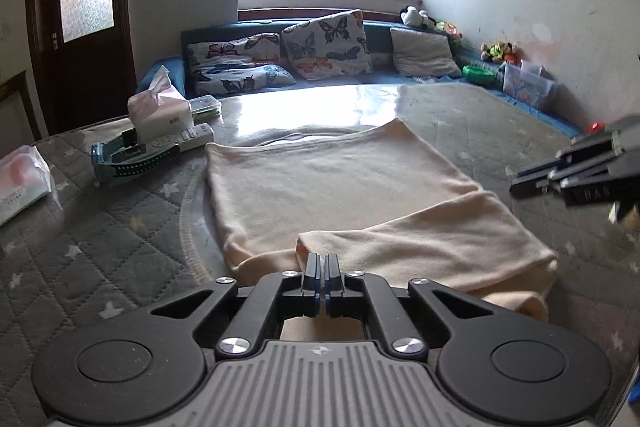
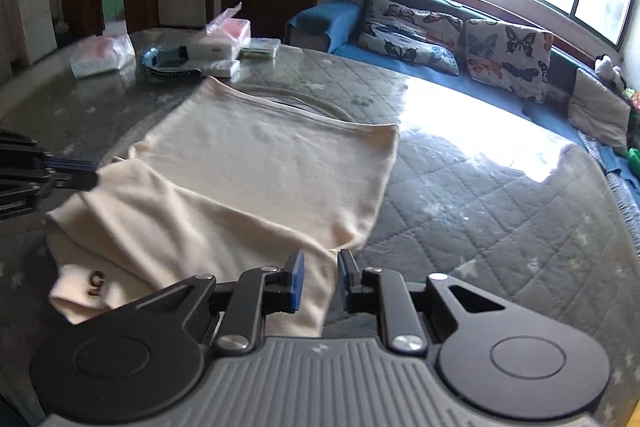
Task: Fold clothes
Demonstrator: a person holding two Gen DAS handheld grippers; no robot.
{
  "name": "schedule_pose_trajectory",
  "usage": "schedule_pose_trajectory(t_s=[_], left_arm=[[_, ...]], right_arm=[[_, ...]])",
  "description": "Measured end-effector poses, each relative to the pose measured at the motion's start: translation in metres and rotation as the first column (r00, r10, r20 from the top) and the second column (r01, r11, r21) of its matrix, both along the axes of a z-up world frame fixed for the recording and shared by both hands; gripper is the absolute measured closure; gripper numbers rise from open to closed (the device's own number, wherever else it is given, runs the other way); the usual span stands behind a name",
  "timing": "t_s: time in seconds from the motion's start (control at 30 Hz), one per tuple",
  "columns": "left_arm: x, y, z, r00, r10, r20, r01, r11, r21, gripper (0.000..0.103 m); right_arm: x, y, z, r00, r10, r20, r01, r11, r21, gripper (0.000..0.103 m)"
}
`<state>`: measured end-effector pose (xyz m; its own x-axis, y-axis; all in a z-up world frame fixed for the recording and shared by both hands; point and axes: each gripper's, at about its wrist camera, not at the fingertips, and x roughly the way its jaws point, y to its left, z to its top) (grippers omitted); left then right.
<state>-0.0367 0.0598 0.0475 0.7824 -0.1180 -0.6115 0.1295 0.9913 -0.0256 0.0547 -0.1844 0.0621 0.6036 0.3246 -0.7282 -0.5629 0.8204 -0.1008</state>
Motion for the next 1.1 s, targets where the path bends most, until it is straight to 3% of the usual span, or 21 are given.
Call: schedule_pose_trajectory(t_s=[0.47,0.77,0.93,1.1], left_arm=[[-0.006,0.009,-0.004,0.998,-0.027,-0.055,0.029,0.999,0.042,0.099],[-0.004,0.018,0.021,1.000,0.002,0.007,-0.002,1.000,0.030,0.098],[0.010,0.004,0.007,1.000,-0.021,-0.011,0.021,1.000,0.022,0.098],[0.017,-0.004,-0.021,0.996,-0.043,-0.080,0.046,0.999,0.030,0.097]], right_arm=[[0.023,0.018,-0.035,0.996,0.045,-0.080,-0.046,0.999,-0.004,0.087],[0.000,0.010,-0.016,0.996,0.083,-0.033,-0.083,0.997,0.003,0.087],[-0.020,0.010,-0.021,0.991,0.126,-0.042,-0.126,0.992,0.002,0.087],[-0.033,0.011,-0.032,0.990,0.132,-0.048,-0.133,0.991,-0.017,0.086]])
